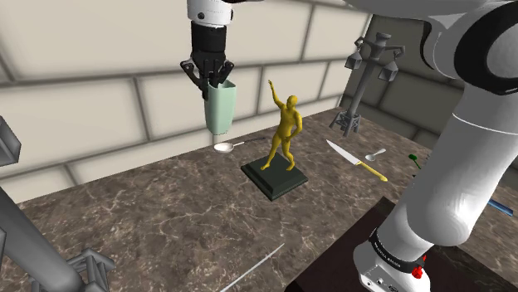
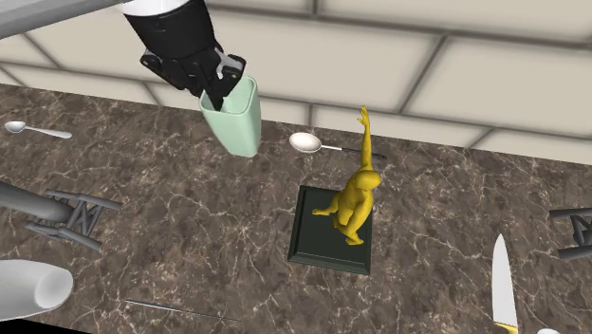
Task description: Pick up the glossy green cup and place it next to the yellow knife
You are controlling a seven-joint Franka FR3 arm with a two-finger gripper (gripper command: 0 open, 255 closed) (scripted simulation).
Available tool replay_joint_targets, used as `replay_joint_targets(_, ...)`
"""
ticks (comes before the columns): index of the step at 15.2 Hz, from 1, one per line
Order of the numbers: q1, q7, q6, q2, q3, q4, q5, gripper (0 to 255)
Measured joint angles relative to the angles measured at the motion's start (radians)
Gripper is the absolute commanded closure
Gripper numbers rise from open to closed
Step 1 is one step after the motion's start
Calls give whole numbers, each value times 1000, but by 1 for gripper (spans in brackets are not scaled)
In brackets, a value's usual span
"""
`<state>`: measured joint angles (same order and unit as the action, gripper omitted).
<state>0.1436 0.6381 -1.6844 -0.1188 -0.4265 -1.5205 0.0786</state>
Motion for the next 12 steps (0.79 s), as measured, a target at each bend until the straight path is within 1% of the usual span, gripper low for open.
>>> replay_joint_targets(3, -38, -60, -31, 126, 23, -145, -55, 255)
replay_joint_targets(6, -63, -127, -55, 250, 56, -284, -103, 255)
replay_joint_targets(12, -90, -262, -61, 467, 145, -501, -159, 255)
